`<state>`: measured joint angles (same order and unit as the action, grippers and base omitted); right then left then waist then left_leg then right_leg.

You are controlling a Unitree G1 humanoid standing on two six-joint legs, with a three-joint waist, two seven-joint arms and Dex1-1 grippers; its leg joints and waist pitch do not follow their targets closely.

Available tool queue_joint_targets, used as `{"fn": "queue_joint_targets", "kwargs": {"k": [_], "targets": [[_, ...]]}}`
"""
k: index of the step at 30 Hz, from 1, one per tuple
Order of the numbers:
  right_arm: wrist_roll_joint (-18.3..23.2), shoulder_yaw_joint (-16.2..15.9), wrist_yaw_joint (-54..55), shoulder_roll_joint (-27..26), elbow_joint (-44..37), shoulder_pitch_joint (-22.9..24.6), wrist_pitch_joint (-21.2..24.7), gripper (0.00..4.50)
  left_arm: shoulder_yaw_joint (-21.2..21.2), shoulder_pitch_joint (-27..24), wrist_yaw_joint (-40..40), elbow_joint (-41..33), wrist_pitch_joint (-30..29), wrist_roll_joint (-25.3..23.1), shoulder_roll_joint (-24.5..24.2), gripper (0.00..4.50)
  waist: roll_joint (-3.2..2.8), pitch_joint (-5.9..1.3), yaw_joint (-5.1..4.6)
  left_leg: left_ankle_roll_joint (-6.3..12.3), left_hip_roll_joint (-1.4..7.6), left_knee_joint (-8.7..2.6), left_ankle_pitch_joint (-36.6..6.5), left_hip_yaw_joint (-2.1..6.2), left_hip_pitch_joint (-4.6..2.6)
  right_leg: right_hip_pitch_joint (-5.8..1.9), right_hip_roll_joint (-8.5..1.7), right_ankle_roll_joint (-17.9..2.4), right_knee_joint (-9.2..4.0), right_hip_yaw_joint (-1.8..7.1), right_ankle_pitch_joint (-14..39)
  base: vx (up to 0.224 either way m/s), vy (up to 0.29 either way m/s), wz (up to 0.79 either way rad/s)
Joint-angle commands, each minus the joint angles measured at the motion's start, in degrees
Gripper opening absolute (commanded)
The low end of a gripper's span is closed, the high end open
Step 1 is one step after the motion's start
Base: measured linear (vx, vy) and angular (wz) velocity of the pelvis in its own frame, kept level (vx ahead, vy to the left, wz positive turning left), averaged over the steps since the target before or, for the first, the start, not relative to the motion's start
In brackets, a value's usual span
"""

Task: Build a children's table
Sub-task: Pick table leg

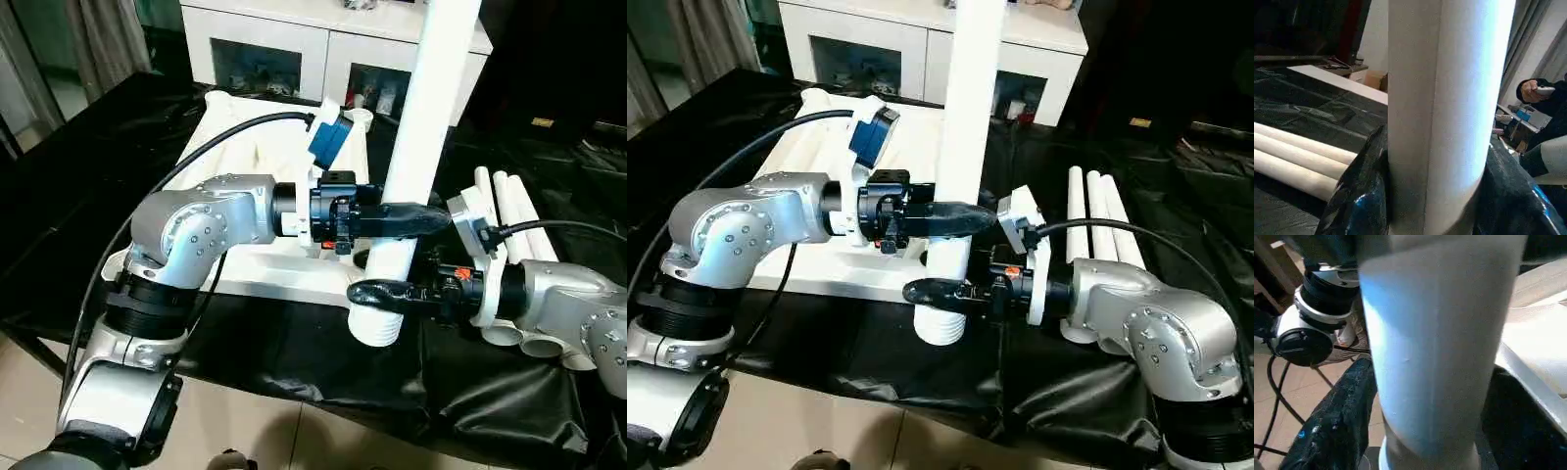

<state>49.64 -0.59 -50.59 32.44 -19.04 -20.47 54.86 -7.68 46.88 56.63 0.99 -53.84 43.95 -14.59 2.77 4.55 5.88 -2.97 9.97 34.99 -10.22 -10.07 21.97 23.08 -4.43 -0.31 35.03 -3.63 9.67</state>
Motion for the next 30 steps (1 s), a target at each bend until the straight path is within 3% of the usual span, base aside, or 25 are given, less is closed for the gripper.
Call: {"fn": "queue_joint_targets", "kwargs": {"k": [1,7,13,14,17,20,21,23,24,25,27,30], "targets": [[0.6,-0.4,-0.4,0.4,0.1,-0.6,0.6,2.71,-0.8,0.1,0.6,-1.6,0.4,-0.7,0.0,1.9,0.31,-4.7,0.24,-0.18,2.93,-4.1,-7.1,0.77,-0.95,-2.99,-4.08,-10.1,-3.84,2.62,14.4,0.0,0.0,0.0],[0.7,-0.4,-0.3,0.4,0.0,-0.4,0.7,2.06,-1.2,0.0,0.8,-1.6,0.5,-0.6,-0.3,1.9,0.25,-4.7,0.49,-0.41,2.92,-4.09,-7.4,0.78,-1.03,-2.96,-4.06,-9.9,-3.85,2.62,14.7,0.0,0.0,0.0],[0.5,-0.5,-0.3,0.1,0.1,-0.3,0.6,1.92,-1.2,-0.1,1.0,-1.6,0.9,-0.8,-0.2,1.89,0.21,-4.76,0.66,-0.46,2.92,-4.07,-7.2,0.8,-0.99,-3.02,-4.04,-10.1,-3.74,2.59,14.0,0.0,0.0,0.0],[0.4,-0.5,0.0,-0.1,0.2,-0.2,0.4,1.91,-1.2,-0.1,0.8,-1.8,0.9,-0.9,-0.1,2.44,0.19,-4.77,0.68,-0.48,2.92,-4.07,-7.2,0.8,-1.01,-3.02,-4.06,-10.2,-3.71,2.59,13.8,0.0,0.0,0.0],[0.3,-0.3,0.4,-0.5,0.3,-0.1,0.1,1.91,0.0,0.0,0.2,-1.6,-1.1,1.0,0.6,2.58,0.22,-4.79,0.71,-0.47,2.87,-4.03,-7.2,0.78,-0.98,-3.08,-4.04,-10.3,-3.71,2.59,13.7,0.0,0.0,0.0],[0.3,0.9,2.0,-2.1,0.7,0.2,-1.1,1.89,2.5,-0.7,-1.1,-1.6,-0.8,3.0,2.4,2.87,-0.08,-4.9,0.75,-0.67,2.9,-3.99,-7.4,0.85,-0.96,-3.07,-4.07,-11.0,-3.62,2.5,12.9,0.0,0.0,0.0],[0.3,1.4,2.6,-2.7,0.9,0.4,-1.6,1.88,4.0,-1.2,-2.9,-1.2,1.2,3.0,4.1,2.99,-0.67,-4.96,0.84,-0.82,2.93,-3.98,-7.4,0.95,-0.92,-3.14,-4.12,-11.2,-3.52,2.53,12.4,0.0,0.0,0.0],[0.3,2.4,3.4,-3.4,1.2,0.5,-2.6,1.88,8.3,-1.7,-7.9,0.7,5.2,4.0,8.5,3.12,-0.32,-5.0,0.91,-0.95,3.05,-3.88,-8.8,0.8,-1.0,-3.26,-4.23,-12.4,-3.79,2.51,11.6,0.0,0.0,0.0],[0.5,3.2,4.0,-3.9,1.5,0.4,-3.0,1.88,10.4,-2.2,-9.4,1.4,6.5,5.6,10.5,3.12,-0.58,-4.97,1.06,-0.93,2.93,-3.85,-9.0,0.93,-0.9,-3.29,-4.28,-12.3,-3.87,2.46,11.9,0.0,0.0,0.0],[0.9,4.0,4.5,-4.4,1.7,0.3,-3.2,1.88,12.3,-2.9,-10.5,1.7,8.6,7.1,12.6,3.12,-0.26,-4.91,1.02,-0.77,2.85,-3.9,-9.4,0.9,-0.77,-3.38,-4.24,-12.1,-4.04,2.43,12.5,0.0,0.0,0.0],[1.5,6.1,6.5,-6.1,2.2,0.1,-4.4,1.88,16.3,-4.3,-13.2,3.0,9.8,11.6,16.2,3.14,-0.21,-4.96,1.08,-0.75,2.83,-3.87,-9.9,0.93,-0.7,-3.5,-4.38,-11.8,-4.12,2.34,13.6,0.0,0.0,0.0],[1.0,8.1,9.4,-8.0,3.0,0.3,-6.0,1.88,19.1,-6.0,-15.7,4.0,12.2,13.8,19.1,3.14,-0.19,-4.86,0.83,-0.54,2.76,-4.0,-10.6,0.91,-0.75,-3.21,-4.09,-10.3,-4.57,2.22,15.8,0.0,0.0,0.0]]}}
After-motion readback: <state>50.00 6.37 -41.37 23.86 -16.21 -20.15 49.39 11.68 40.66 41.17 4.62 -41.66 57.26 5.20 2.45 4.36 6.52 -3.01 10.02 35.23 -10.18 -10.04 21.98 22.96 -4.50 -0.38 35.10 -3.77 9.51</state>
